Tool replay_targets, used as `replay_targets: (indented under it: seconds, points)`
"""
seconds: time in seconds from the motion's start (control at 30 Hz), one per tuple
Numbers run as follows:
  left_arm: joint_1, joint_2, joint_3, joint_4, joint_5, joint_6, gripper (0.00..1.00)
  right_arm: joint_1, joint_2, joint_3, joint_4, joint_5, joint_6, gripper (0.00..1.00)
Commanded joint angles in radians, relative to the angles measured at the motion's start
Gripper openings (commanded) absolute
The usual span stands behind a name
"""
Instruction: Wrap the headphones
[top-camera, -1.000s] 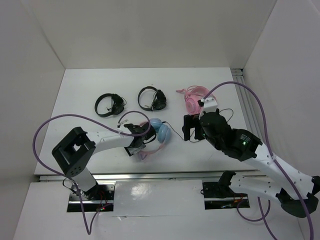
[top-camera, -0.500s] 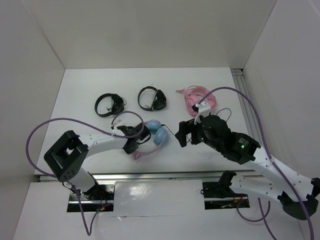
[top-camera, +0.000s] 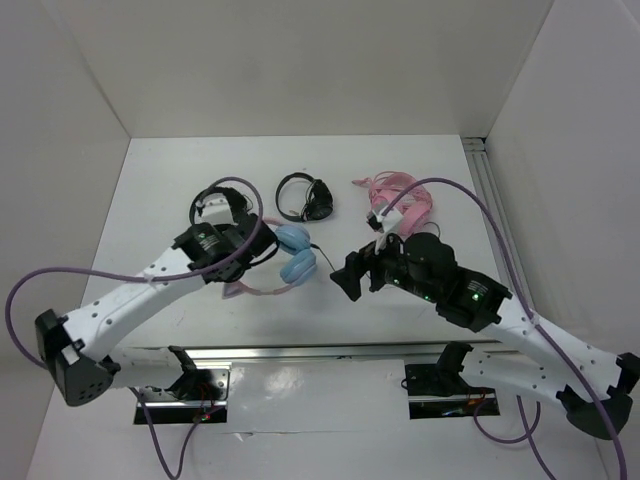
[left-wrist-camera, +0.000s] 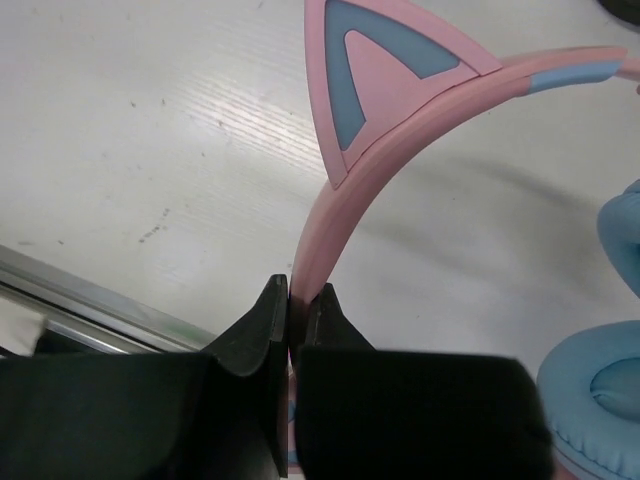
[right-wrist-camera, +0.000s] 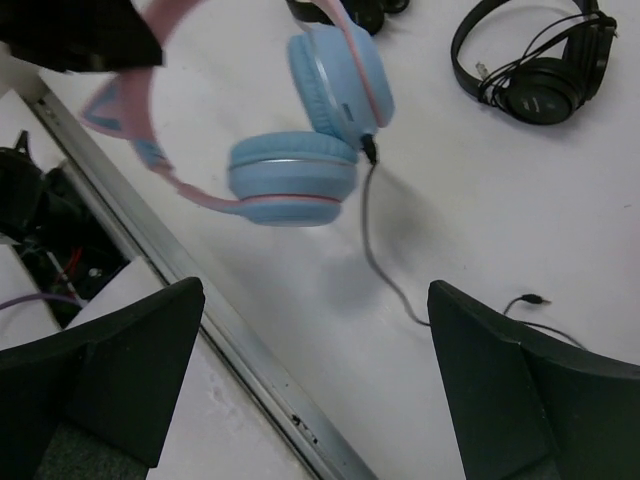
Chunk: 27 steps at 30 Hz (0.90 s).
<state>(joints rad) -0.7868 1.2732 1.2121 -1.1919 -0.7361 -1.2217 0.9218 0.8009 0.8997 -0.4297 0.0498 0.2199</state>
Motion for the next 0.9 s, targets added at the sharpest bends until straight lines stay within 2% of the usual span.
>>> replay_targets:
  seconds: [0.0,0.1,0.17,0.37,0.43,0.53,0.57,0.67,0.73,0.77,0.87]
  points:
    - [-0.003,-0.121,0.093,-0.094,-0.052,0.201,0.0,0.028,0.043,-0.033,0.147,0.085,-0.06,1.0]
    - [0.021,-0.198,0.164,-0.084,0.001,0.298,0.0,0.037,0.052,-0.088,0.259,0.151,-0.06,1.0]
    - [0.035,-0.253,0.225,-0.084,0.047,0.372,0.0,0.037,0.063,-0.122,0.372,0.124,-0.06,1.0]
    - [0.089,-0.287,0.331,-0.124,0.076,0.456,0.0,0.057,0.153,-0.188,0.561,-0.114,-0.094,0.98]
    - [0.11,-0.267,0.351,-0.143,0.076,0.465,0.0,0.066,0.153,-0.206,0.635,-0.149,-0.094,0.97]
    - [0.129,-0.249,0.351,-0.155,0.058,0.465,0.0,0.098,0.14,-0.229,0.684,-0.044,-0.084,0.95]
    - [0.129,-0.248,0.351,-0.155,0.058,0.465,0.0,0.109,0.126,-0.238,0.701,0.088,-0.059,0.95]
    - [0.147,-0.239,0.342,-0.155,0.038,0.465,0.0,0.146,0.045,-0.292,0.784,0.258,-0.022,0.94]
    - [0.159,-0.229,0.342,-0.155,0.026,0.465,0.0,0.158,-0.021,-0.317,0.81,0.205,-0.039,0.94]
    - [0.172,-0.215,0.342,-0.155,0.026,0.465,0.0,0.158,-0.034,-0.317,0.798,0.085,-0.08,0.95]
    - [0.193,-0.193,0.351,-0.134,0.046,0.475,0.0,0.158,-0.01,-0.305,0.711,-0.03,-0.1,0.95]
